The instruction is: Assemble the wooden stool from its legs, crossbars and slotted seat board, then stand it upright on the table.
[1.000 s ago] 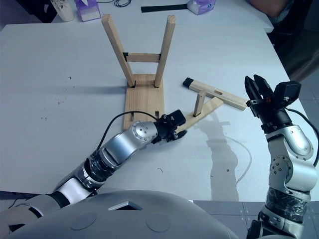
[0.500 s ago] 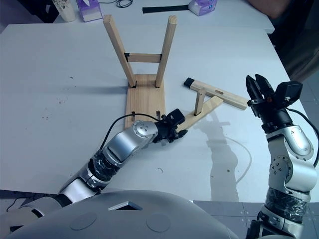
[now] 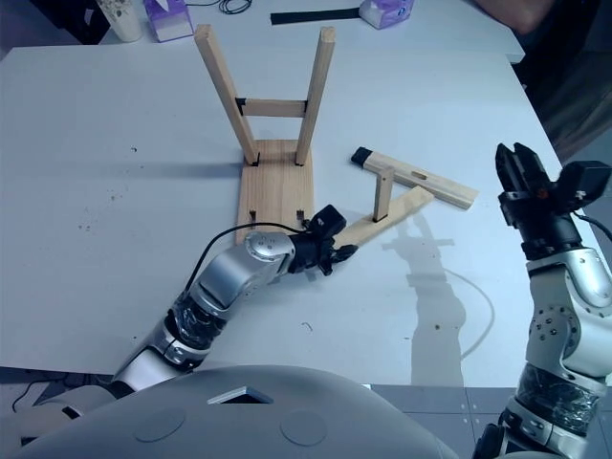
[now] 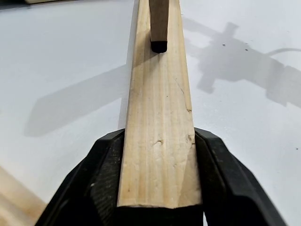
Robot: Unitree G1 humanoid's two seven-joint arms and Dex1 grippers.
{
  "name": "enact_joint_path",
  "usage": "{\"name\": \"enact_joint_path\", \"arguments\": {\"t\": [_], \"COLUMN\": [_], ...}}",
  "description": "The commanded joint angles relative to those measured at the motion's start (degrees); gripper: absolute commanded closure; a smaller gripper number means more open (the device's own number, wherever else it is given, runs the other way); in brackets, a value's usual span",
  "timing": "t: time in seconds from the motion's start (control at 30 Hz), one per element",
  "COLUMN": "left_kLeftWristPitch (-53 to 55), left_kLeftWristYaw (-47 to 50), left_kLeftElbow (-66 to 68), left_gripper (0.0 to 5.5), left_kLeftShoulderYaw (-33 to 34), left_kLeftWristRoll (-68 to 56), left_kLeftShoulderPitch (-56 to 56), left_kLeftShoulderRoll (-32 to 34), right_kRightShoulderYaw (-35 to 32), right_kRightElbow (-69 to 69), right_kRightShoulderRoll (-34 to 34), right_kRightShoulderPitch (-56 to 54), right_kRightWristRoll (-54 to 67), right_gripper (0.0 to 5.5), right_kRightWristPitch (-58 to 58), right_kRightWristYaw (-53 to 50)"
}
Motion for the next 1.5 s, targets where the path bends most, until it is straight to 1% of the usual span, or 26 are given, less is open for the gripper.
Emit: {"name": "enact_joint_path", "arguments": {"t": [0.03, 0.1, 0.17, 0.27, 0.33, 0.37, 0.43, 0.53, 0.6, 0.73, 0.83, 1.0, 1.13, 1.3, 1.5], "left_kLeftWristPitch": [3.8, 6.1, 7.3, 9.6, 10.5, 10.6, 10.9, 11.7, 11.4, 9.8, 8.5, 6.2, 5.3, 4.1, 2.6], "left_kLeftWristYaw": [-2.6, -4.0, -5.0, -6.8, -8.8, -10.1, -12.3, -13.7, -14.3, -14.3, -14.0, -14.6, -15.4, -16.5, -16.7], "left_kLeftElbow": [-11.5, -16.4, -19.7, -23.1, -24.3, -24.7, -26.1, -28.0, -28.5, -28.7, -28.3, -27.8, -28.5, -28.6, -27.4], "left_gripper": [3.46, 3.46, 3.46, 3.46, 3.46, 3.46, 3.46, 3.46, 3.46, 3.46, 3.46, 3.46, 3.46, 3.46, 3.46], "left_kLeftShoulderYaw": [6.5, 10.2, 13.5, 20.9, 27.7, 30.0, 33.2, 36.0, 36.8, 36.1, 35.0, 33.5, 32.0, 30.3, 30.1], "left_kLeftWristRoll": [-5.6, -8.9, -12.0, -19.0, -25.1, -27.6, -32.5, -39.4, -42.9, -46.3, -47.2, -47.9, -49.5, -50.2, -51.6], "left_kLeftShoulderPitch": [-1.2, -2.3, -4.0, -6.2, -6.9, -7.0, -6.9, -6.9, -6.6, -6.1, -6.2, -6.1, -5.2, -3.7, -3.3], "left_kLeftShoulderRoll": [1.8, 2.8, 3.4, 3.8, 4.8, 6.1, 8.7, 10.8, 12.4, 14.8, 15.9, 17.9, 19.5, 21.8, 24.0], "right_kRightShoulderYaw": [-5.2, -7.1, -7.5, -5.6, -3.8, -2.7, 0.3, 4.3, 5.9, 9.2, 11.4, 13.0, 14.6, 15.2, 15.8], "right_kRightElbow": [2.6, 3.1, 3.3, 0.8, -0.1, -0.2, 0.4, 2.4, 4.2, 5.9, 3.9, 1.6, 1.6, -0.2, -1.5], "right_kRightShoulderRoll": [-3.3, -4.7, -5.6, -7.4, -10.5, -12.3, -16.0, -19.8, -21.3, -21.5, -21.4, -21.3, -19.6, -18.7, -19.1], "right_kRightShoulderPitch": [0.6, 0.9, 1.2, 1.8, 1.4, 0.8, -1.7, -7.2, -11.4, -20.9, -25.0, -28.3, -30.8, -31.4, -30.8], "right_kRightWristRoll": [9.4, 14.4, 17.6, 23.1, 27.0, 28.6, 29.4, 29.5, 30.3, 34.5, 36.8, 39.1, 38.0, 38.8, 37.2], "right_gripper": [4.29, 4.29, 4.29, 3.82, 3.46, 3.29, 2.98, 2.52, 2.20, 2.17, 2.17, 2.17, 2.17, 2.17, 2.17], "right_kRightWristPitch": [6.1, 9.6, 12.4, 17.5, 22.0, 24.2, 27.4, 30.5, 32.4, 36.9, 39.2, 40.9, 40.1, 39.8, 39.5], "right_kRightWristYaw": [4.6, 6.7, 8.2, 12.7, 18.0, 20.5, 24.5, 28.1, 29.2, 28.5, 28.7, 28.8, 27.9, 27.6, 28.7]}}
